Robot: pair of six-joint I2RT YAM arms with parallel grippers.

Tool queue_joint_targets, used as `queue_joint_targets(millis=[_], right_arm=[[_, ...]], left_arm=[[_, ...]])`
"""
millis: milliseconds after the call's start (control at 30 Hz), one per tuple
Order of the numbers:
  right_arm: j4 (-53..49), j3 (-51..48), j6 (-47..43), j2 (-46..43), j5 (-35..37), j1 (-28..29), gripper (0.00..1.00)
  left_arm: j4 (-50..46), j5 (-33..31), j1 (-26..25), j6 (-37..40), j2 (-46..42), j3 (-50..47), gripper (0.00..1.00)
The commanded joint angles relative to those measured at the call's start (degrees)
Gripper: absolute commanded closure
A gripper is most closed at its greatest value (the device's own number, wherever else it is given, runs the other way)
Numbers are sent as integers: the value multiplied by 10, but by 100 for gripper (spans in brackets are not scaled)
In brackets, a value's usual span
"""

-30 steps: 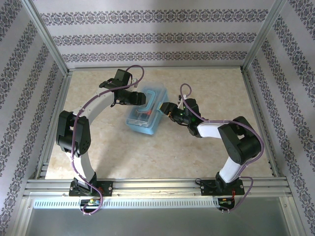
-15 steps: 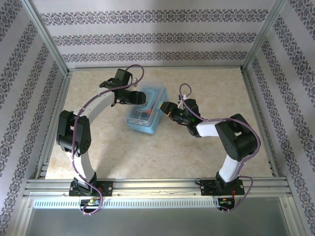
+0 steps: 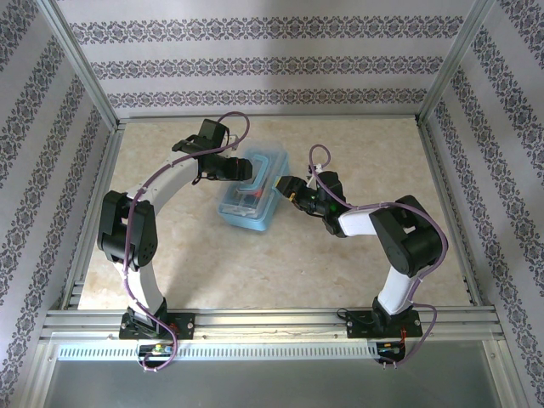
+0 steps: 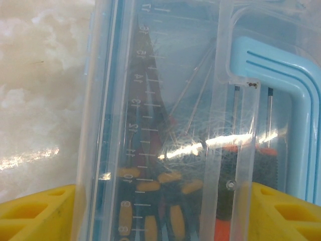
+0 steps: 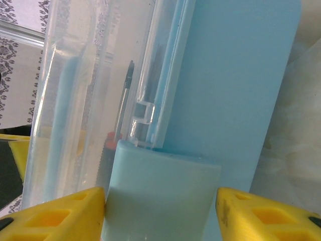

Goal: Pack the tool kit

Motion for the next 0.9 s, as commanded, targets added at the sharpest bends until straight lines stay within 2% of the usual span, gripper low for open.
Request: queue_joint_targets(millis=[0, 500, 533, 733, 867], right_arm=[[-40, -6, -12, 8, 0, -8, 39], [-97, 8, -41, -52, -28, -32, 40], [-96, 8, -41, -53, -32, -34, 43], [-86, 15, -33, -32, -50, -32, 87], [-80, 31, -24, -9, -53, -32, 97]], left_arm=[[-69, 10, -10, -8, 67, -42, 59], [-69, 11, -10, -8, 67, -42, 59], [-69, 10, -10, -8, 66, -42, 59], [-68, 13, -11, -9, 67, -42, 59], [-68, 11, -13, -9, 67, -42, 59]])
